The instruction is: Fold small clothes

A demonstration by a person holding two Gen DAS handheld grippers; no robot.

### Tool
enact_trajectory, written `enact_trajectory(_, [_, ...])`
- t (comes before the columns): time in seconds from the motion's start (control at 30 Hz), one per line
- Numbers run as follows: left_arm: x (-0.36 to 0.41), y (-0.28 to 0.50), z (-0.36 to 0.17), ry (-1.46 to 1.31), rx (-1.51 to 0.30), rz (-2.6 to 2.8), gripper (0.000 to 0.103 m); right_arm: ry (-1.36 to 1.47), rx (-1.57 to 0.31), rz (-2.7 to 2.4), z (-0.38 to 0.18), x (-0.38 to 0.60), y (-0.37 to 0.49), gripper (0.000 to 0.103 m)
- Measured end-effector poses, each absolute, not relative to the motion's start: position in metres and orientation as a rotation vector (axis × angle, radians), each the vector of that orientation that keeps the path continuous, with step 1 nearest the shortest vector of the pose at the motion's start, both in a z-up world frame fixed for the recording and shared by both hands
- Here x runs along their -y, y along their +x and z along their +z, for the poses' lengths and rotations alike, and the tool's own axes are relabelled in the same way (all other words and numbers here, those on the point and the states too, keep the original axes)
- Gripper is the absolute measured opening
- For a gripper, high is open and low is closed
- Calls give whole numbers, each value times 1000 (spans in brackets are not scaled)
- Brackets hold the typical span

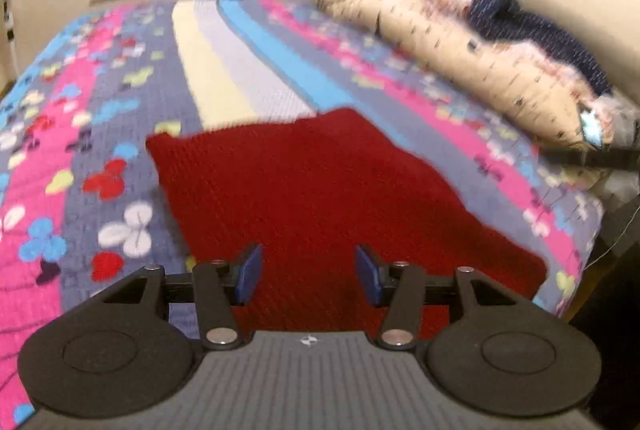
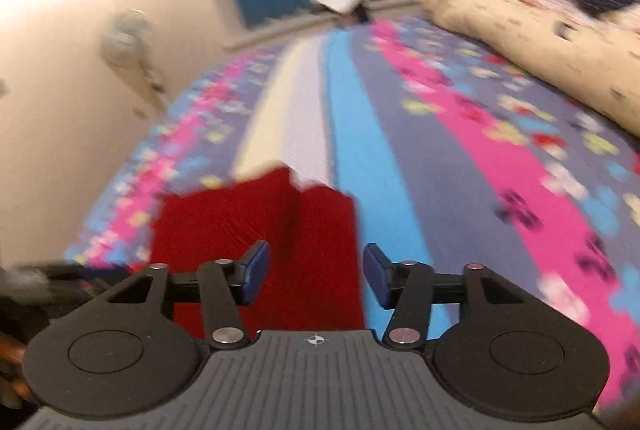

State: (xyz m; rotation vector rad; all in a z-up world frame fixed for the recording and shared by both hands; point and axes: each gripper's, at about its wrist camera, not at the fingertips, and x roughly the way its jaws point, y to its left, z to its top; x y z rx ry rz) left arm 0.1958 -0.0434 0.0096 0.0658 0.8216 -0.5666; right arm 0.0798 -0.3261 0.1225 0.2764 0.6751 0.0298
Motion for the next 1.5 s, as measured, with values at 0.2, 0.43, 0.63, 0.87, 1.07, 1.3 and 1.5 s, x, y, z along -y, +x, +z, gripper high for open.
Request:
enact_trajectory(0.2, [62, 197, -9, 192, -882, -516, 71, 258, -726, 119, 106, 324, 174, 67])
enact_trajectory(0.43, [61, 201, -14, 205, -878, -524, 73, 503, -869, 126, 49, 329, 237, 67])
enact_trajectory(0.63, [59, 202, -16, 195, -880, -525, 73, 456, -888, 120, 32, 312, 260, 65])
enact_trajectory(0.87, [60, 201, -12, 189, -857, -531, 73, 412, -639, 167, 68, 311, 239, 14])
enact_trajectory(1.07, [66, 197, -12, 219, -845, -537, 73, 296, -846, 22, 36, 308, 252, 17])
enact_trajectory(1.3, [49, 200, -7, 146, -870, -545, 73, 250, -691, 78, 76, 318, 209, 28])
enact_trajectory(1.5, [32, 183, 13, 86, -826, -639, 72, 144, -686, 417, 92, 325, 153, 37])
